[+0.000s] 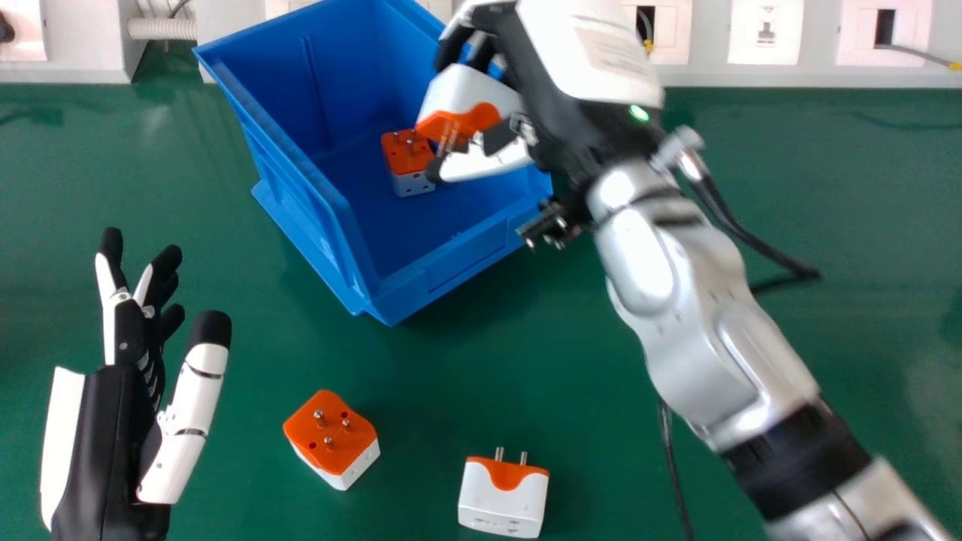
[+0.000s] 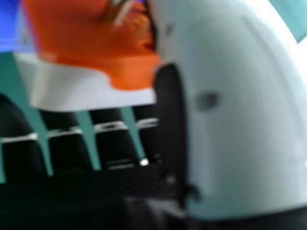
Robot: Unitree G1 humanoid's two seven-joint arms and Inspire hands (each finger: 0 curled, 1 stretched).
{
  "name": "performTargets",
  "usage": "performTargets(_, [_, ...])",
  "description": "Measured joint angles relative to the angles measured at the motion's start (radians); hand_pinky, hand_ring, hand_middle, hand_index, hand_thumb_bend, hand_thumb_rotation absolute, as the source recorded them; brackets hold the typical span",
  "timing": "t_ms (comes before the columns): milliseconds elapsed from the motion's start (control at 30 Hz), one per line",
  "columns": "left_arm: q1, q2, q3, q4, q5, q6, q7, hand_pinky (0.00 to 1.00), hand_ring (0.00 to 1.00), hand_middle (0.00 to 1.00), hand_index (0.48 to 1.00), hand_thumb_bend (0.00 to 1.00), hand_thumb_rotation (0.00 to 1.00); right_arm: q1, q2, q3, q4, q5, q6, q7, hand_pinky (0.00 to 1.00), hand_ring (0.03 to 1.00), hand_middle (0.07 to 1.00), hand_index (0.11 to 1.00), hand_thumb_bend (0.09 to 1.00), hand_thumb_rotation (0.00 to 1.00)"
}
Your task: Pick all objects and put in blue box
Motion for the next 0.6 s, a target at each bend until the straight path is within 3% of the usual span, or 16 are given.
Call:
performTargets(300, [0.024,-0.009,-0.006,-0.016,0.0,0.0,0.0,0.95,0.97,0.97,0.959,0.48,0.82,-0.244,0.09,0.042,0.407,0.003,-0.03,-0.065,0.26,0.418,0.514,0.591,0.48,0.0])
performTargets(600, [0.041,-0.019,-0.008,-0.034,0.001,0.0,0.002,0.94,0.96,0.96,0.95,0.49,0.82,-0.397,0.154,0.099,0.714,0.003,-0.066,-0.109,0.28,0.434,0.55,0.539,0.487,0.0])
